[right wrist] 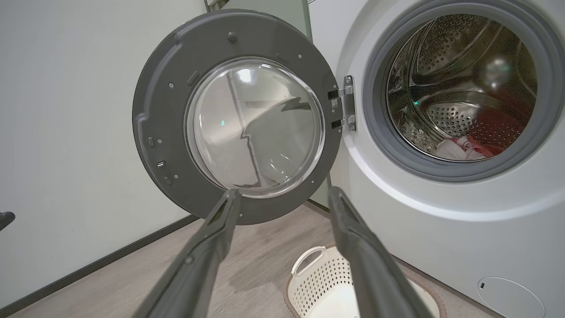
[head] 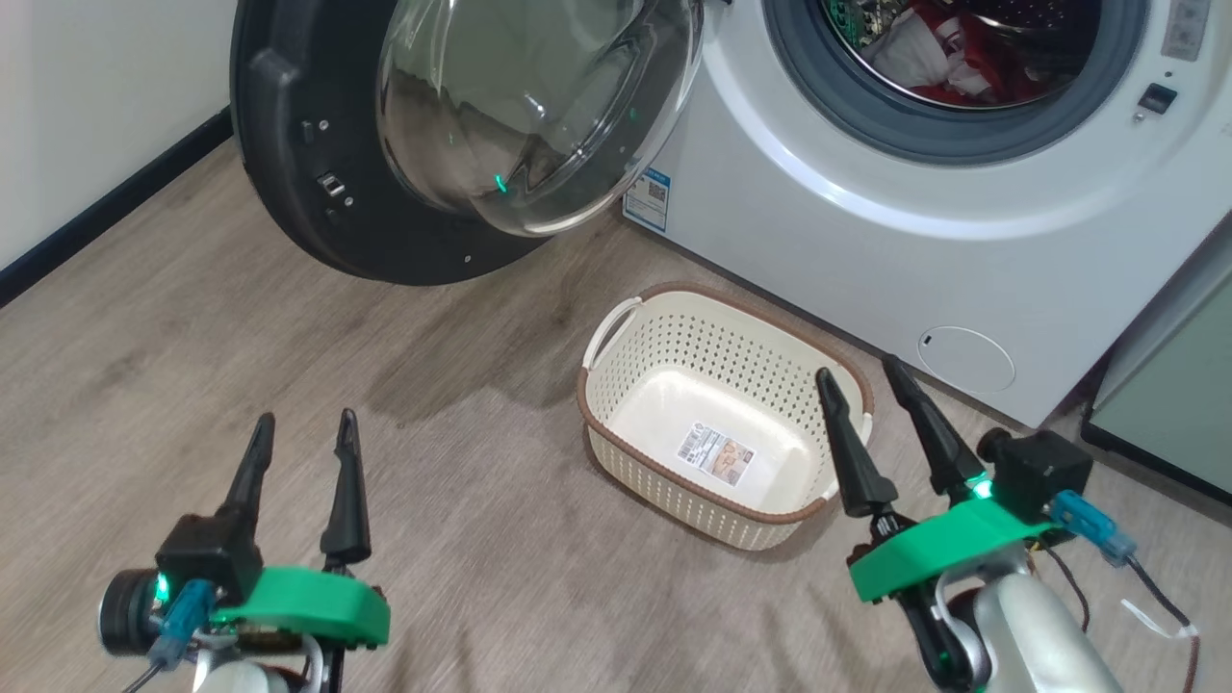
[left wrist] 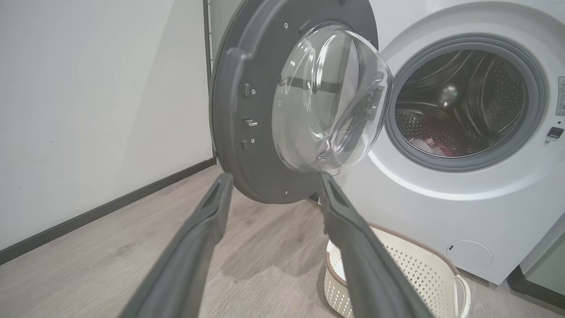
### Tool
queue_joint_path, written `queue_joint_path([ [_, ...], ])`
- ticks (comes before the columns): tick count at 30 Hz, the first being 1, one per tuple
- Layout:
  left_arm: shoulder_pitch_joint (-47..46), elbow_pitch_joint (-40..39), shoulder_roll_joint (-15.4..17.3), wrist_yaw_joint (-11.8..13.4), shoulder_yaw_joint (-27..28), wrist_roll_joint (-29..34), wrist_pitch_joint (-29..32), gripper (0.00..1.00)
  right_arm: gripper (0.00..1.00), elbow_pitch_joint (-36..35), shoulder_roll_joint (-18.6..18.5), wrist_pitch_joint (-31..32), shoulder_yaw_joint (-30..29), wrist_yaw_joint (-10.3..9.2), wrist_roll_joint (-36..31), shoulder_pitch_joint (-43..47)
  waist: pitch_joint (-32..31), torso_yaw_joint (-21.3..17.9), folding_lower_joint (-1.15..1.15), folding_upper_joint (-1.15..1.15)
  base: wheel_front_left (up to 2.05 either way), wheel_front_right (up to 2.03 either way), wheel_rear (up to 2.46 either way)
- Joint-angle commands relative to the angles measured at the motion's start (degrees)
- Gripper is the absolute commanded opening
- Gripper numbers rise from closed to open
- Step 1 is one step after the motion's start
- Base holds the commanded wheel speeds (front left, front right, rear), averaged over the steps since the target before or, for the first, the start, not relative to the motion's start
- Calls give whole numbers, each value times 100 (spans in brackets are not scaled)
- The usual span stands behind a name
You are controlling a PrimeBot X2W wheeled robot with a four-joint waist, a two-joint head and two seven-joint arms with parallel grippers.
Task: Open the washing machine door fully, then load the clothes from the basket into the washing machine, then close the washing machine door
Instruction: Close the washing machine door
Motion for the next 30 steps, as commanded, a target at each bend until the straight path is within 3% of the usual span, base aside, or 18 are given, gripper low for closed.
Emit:
queue_joint_path([
  [1,-120,-247,-2,41,210,-37,-55,100,100,-128,-52,-37,166,0,32,-278,-4,-6,0,0,0,0,0],
  [30,-58,-367,-2,121,267,-109,-55,100,100,-34,-52,-37,249,0,-2,-333,-57,-44,0,0,0,0,0],
])
